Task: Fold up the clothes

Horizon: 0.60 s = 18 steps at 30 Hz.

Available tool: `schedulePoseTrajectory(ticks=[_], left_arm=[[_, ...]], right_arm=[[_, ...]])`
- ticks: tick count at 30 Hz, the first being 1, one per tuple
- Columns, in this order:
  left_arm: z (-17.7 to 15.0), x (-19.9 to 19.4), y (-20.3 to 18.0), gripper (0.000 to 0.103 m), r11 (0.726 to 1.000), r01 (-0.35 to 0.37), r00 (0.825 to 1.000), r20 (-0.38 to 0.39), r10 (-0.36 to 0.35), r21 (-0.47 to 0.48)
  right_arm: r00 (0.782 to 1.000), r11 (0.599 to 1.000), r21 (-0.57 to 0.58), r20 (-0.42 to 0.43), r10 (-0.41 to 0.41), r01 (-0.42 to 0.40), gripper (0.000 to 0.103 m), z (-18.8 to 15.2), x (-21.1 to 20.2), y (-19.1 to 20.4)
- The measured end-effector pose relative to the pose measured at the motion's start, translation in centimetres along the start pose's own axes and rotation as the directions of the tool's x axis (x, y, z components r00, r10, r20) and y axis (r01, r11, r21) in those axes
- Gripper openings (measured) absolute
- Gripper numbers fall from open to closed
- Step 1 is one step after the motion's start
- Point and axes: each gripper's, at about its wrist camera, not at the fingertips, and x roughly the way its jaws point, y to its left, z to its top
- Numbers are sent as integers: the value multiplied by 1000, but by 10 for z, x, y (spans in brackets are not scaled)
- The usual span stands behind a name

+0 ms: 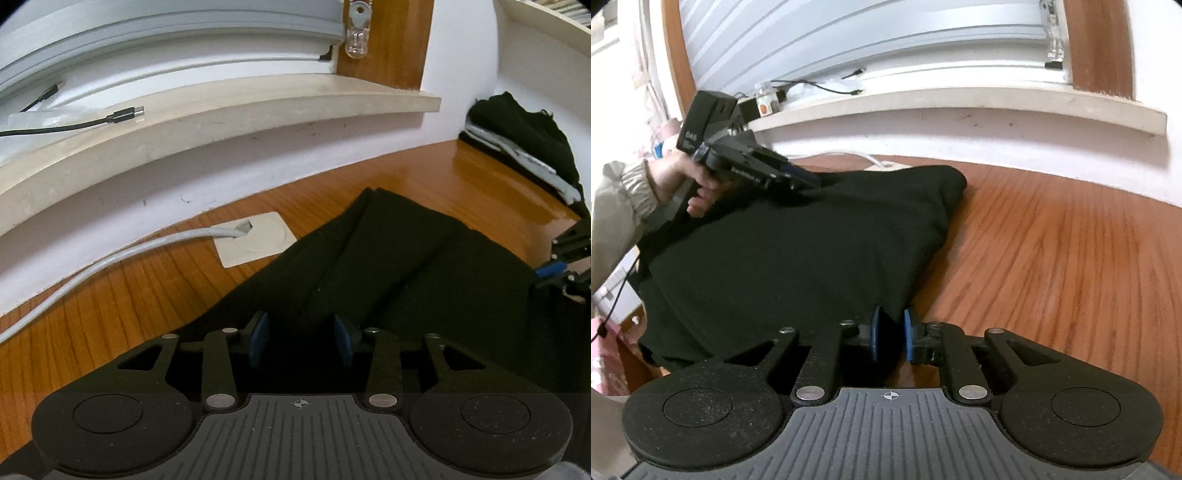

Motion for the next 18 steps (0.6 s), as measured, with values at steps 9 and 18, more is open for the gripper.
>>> schedulePoseTrajectory(ticks=[9,18], left_arm=[[14,-15,3,3,995,-100,989,111,98,10],[5,3,16,49,997,-74,997,16,73,8]], right_arm=[[1000,1000,2,16,7,-7,14,-3,-1,-2],[1000,1000,25,22,19,-19,14,-4,-3,-5]])
